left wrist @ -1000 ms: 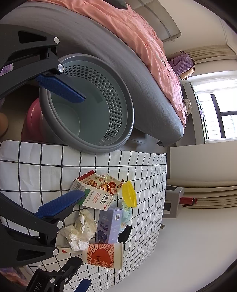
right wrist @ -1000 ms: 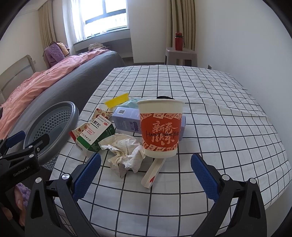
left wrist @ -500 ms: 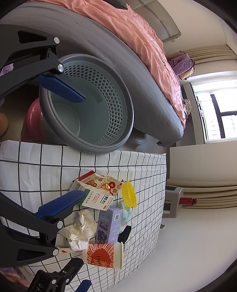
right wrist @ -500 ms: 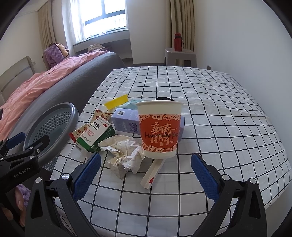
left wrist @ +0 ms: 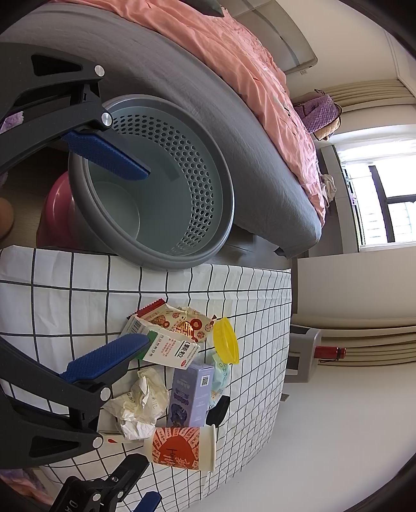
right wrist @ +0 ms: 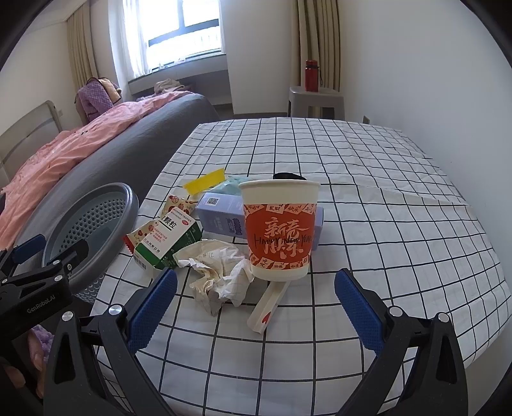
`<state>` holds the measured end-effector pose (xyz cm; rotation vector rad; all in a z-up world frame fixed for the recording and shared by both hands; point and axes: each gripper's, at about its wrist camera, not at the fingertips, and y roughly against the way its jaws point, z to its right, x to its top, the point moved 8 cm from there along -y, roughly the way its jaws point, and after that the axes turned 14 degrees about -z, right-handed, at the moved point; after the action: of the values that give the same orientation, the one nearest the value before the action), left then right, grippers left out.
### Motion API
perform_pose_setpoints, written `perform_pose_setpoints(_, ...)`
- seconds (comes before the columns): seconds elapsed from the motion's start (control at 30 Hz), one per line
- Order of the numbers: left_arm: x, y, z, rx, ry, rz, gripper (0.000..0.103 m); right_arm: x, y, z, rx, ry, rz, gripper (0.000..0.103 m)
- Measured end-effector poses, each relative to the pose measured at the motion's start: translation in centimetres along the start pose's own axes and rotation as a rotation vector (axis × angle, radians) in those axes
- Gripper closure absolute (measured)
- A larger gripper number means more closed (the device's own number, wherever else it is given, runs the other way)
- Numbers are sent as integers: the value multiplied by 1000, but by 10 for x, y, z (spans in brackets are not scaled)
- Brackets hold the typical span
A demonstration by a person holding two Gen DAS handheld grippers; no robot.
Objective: Collect trash
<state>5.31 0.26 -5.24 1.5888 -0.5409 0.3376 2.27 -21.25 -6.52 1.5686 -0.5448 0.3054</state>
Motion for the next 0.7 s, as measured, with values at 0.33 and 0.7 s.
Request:
perform_pose_setpoints(0.33, 0, 0, 0, 0, 0, 1, 11, 0, 0, 0, 0, -1, 2, 6)
perform_pose_setpoints(0.7, 0, 0, 0, -1, 1, 1, 11, -1, 1, 0, 2, 0, 3, 6)
